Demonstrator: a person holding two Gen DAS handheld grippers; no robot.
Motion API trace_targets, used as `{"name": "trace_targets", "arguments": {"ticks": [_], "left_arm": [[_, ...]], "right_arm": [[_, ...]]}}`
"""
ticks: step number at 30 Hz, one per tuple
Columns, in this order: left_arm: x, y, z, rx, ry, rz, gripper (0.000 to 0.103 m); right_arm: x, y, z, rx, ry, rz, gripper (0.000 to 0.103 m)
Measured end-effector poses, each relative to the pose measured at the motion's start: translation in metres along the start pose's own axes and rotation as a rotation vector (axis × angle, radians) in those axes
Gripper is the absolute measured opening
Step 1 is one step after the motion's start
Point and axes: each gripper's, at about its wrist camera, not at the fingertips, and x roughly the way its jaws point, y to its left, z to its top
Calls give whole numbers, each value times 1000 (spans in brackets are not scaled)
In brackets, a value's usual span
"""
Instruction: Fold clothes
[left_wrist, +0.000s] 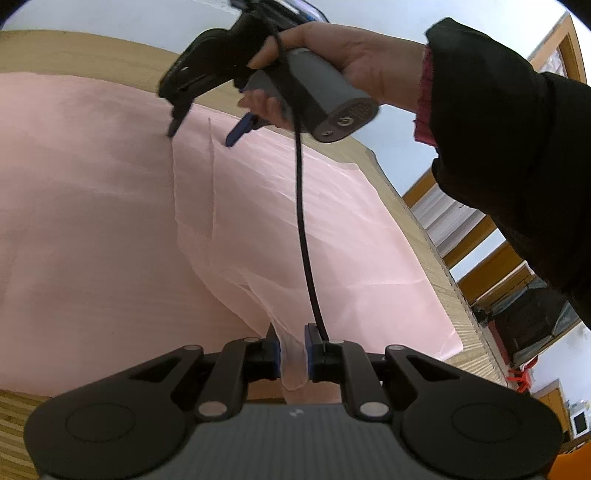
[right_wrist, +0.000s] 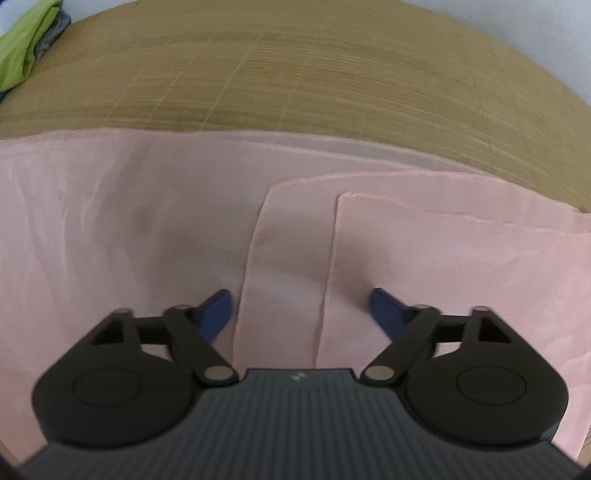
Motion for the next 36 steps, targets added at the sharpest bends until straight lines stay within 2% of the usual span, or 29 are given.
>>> {"name": "trace_targets", "arguments": {"ticks": [3, 5, 8, 14, 15, 16, 21, 24, 30, 34, 36], "left_arm": [[-2, 2, 0, -6, -8, -6, 13], [-3, 1, 0, 0, -17, -16, 13], [-11, 4, -4, 11, -32, -37, 13], [-16, 6, -2, 12, -41, -59, 12], [-16, 7, -2, 10, -39, -59, 11], [-16, 8, -2, 9, -38, -59, 3], [-42, 21, 6, -39, -111, -112, 1], [-64, 41, 11, -76, -155, -98, 1], [-126, 105, 19, -124, -246, -6, 1], [-155, 164, 12, -173, -284, 22, 1], [-165, 194, 9, -176, -271, 34, 1]], "right_arm": [[-1, -1, 3, 5, 3, 3, 47], [-2, -2, 5, 3, 5, 1, 23], [-1, -8, 7, 7, 4, -2, 7], [1, -29, 4, 82, -13, 76, 2], [1, -31, 3, 88, -20, 85, 2], [0, -32, 2, 94, -28, 91, 3], [-8, -45, 1, 189, -62, 243, 3], [-15, -44, 6, 208, -92, 311, 3], [-25, -4, 29, 244, -135, 380, 3], [-25, 45, 47, 260, -163, 409, 3], [-25, 80, 56, 260, -175, 426, 3]]}}
